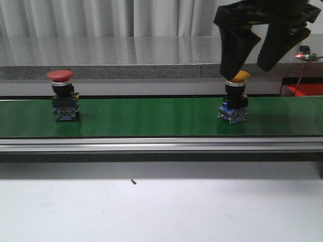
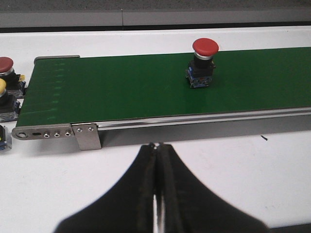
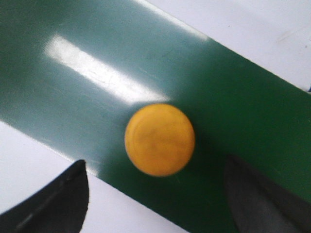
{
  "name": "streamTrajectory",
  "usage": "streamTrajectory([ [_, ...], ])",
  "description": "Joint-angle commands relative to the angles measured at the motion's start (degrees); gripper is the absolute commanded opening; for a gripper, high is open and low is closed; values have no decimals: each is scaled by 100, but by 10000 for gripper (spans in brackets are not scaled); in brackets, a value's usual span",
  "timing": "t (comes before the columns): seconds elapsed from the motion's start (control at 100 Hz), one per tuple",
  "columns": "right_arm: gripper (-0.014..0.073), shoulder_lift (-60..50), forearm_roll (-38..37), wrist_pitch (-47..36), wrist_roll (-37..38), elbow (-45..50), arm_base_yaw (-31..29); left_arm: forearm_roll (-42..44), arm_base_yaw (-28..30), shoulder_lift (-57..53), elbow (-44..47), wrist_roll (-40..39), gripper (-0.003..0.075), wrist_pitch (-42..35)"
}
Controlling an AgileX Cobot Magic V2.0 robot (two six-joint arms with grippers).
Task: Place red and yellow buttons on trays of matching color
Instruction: 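Lower the right gripper onto the yellow button on the belt and grasp, then carry the yellow button into the yellow tray and open the right gripper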
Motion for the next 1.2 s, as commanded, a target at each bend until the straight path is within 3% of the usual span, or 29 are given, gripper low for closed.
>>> streamTrajectory([
  [0.0, 570, 4, 59, -128, -116, -347, -1, -48, -12, 61, -138, 0, -20, -371],
  [0.18, 549, 358, 19, -210, -116, -463, -7, -48, -12, 61, -138, 0, -20, -371],
  [0.37, 288, 452, -91, -150, -111, -463, -7, -58, -12, 61, -138, 0, -20, -371],
  [0.47, 215, 447, -106, -137, -111, -474, -7, -58, -12, 61, -138, 0, -20, -382],
  [0.78, 216, -63, -146, 29, -111, -481, -380, -58, -12, 61, -138, 0, -20, -382],
  [1.19, 216, -865, 60, 222, -106, -197, -2258, -58, -12, 61, -138, 0, -19, -382],
])
